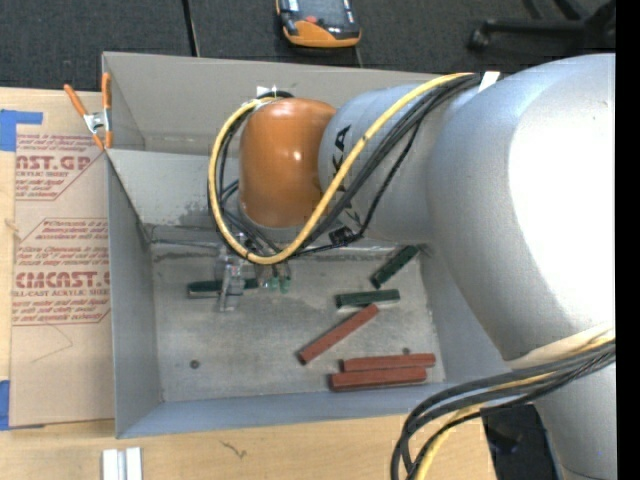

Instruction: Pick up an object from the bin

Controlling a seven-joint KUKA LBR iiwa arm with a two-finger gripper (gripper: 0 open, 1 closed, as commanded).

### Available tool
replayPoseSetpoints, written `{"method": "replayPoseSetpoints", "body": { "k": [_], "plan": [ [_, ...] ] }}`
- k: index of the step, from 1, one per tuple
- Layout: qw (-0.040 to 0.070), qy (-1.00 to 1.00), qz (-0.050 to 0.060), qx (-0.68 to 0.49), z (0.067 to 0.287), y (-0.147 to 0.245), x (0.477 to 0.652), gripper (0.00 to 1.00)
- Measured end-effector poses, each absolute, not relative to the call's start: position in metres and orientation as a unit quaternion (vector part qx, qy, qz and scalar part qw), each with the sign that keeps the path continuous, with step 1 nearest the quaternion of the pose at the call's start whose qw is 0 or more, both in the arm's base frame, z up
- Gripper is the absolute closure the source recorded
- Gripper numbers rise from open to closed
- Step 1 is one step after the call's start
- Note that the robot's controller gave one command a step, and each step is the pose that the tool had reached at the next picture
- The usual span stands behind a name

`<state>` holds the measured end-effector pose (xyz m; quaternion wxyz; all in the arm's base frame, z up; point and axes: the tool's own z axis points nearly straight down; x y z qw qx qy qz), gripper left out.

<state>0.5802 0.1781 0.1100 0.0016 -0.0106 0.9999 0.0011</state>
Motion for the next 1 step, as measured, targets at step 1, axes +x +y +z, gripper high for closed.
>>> {"method": "replayPoseSetpoints", "body": {
  "k": [1],
  "plan": [
    [-0.001,1.000,0.001,-0.011,0.1171,0.1780,0.5791,1.00]
  ]
}}
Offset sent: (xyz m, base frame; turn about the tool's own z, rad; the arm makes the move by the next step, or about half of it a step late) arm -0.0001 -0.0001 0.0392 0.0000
